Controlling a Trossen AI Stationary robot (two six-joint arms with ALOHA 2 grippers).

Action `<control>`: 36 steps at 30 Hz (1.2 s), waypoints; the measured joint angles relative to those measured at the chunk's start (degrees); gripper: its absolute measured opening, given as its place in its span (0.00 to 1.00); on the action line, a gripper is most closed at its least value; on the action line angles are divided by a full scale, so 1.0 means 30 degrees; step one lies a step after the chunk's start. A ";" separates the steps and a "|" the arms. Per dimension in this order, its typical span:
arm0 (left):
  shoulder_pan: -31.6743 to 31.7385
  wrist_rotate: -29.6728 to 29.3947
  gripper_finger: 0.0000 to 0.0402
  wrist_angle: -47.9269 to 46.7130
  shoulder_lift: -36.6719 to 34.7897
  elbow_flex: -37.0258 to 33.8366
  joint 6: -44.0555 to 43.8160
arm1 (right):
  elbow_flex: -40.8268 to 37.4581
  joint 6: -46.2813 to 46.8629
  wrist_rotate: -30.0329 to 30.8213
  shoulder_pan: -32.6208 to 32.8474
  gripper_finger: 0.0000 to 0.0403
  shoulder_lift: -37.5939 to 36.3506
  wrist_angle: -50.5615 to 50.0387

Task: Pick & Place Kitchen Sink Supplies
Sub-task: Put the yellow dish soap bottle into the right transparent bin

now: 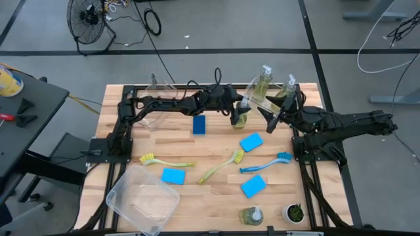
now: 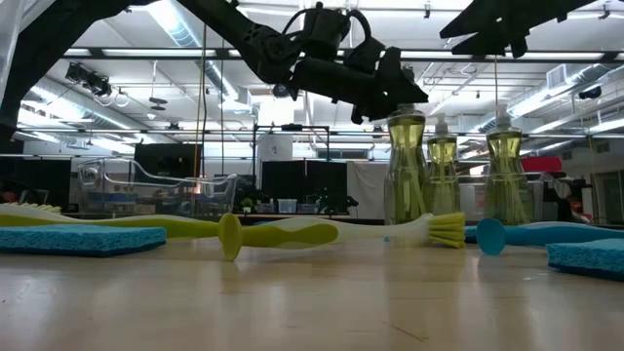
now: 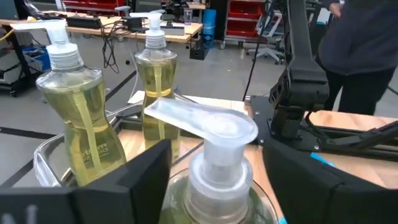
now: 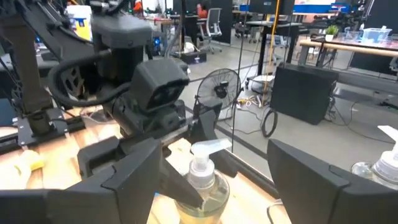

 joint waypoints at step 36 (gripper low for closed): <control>0.0125 -0.0977 0.78 -0.9371 -0.7475 0.0021 0.0597 | 0.0000 0.1016 -0.4668 -0.4194 0.80 0.5674 0.1620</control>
